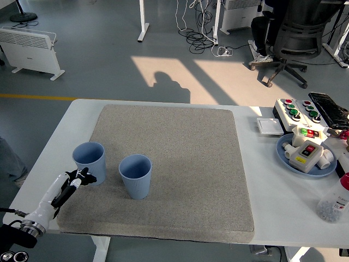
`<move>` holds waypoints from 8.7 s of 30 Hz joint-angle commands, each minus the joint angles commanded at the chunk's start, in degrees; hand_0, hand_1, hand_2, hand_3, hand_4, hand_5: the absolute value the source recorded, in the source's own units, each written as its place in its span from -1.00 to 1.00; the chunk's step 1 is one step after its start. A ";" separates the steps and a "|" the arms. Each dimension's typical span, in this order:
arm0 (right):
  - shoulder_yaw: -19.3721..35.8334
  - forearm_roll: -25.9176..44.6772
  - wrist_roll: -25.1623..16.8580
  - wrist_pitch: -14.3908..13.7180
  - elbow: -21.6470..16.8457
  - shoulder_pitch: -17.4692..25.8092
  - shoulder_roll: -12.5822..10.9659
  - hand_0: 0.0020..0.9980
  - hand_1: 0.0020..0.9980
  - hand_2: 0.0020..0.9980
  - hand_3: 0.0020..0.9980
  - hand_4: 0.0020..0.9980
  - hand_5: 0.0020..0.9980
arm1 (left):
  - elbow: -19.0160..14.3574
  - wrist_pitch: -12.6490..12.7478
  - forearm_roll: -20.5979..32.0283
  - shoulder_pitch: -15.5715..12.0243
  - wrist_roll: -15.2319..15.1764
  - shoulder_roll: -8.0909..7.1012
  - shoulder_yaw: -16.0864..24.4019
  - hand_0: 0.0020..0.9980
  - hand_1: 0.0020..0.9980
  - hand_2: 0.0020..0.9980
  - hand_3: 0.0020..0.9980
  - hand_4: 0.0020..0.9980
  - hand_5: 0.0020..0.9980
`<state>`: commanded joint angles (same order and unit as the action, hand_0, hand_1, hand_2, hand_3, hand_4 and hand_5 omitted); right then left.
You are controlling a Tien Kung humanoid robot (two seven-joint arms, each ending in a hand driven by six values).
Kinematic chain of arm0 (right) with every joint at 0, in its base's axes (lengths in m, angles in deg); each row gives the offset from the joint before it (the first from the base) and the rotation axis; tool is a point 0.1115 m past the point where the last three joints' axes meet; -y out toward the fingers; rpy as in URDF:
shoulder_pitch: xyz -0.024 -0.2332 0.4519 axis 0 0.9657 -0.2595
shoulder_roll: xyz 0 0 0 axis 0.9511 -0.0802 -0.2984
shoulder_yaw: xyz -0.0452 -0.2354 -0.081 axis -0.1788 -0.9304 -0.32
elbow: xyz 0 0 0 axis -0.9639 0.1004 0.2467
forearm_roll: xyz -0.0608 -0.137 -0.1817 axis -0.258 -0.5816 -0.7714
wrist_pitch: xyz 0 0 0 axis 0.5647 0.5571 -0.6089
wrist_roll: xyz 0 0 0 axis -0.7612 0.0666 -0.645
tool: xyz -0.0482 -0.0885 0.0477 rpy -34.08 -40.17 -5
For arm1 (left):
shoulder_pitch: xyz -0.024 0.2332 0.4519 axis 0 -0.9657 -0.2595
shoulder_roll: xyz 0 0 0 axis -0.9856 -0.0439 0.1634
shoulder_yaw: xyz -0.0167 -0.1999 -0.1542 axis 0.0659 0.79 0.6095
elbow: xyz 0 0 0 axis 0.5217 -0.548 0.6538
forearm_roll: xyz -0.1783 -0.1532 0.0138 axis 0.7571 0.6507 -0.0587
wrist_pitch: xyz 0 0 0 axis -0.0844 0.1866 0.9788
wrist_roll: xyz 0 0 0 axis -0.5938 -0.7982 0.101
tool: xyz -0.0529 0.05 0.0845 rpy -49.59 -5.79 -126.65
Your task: Push cup pick cup insert cup
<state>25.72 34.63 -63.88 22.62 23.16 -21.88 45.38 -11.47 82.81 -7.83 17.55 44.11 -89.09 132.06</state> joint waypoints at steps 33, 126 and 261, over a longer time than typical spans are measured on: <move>0.01 -0.78 0.26 0.21 0.00 -0.69 -0.03 0.37 0.22 0.29 0.12 -0.83 -0.17 | 7.67 1.53 8.35 12.07 -3.45 -3.09 -12.54 0.46 0.33 0.17 0.03 0.30 1.00; 1.00 -2.33 0.71 0.12 0.00 -0.82 -0.60 0.38 0.22 0.29 0.12 -0.82 -0.20 | -11.76 -26.67 -37.09 25.98 15.13 -10.59 -8.69 0.84 0.90 1.00 0.87 0.97 -0.09; 0.33 -2.75 0.90 0.14 0.00 -1.30 -0.91 0.38 0.21 0.28 0.12 -0.81 -0.18 | 8.14 -23.30 -36.17 43.96 7.42 -16.40 -17.79 0.64 0.75 0.94 0.71 0.65 -0.61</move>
<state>26.05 31.89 -62.98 22.76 23.16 -23.18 44.48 -3.33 59.51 -44.00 61.52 51.53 -105.49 114.27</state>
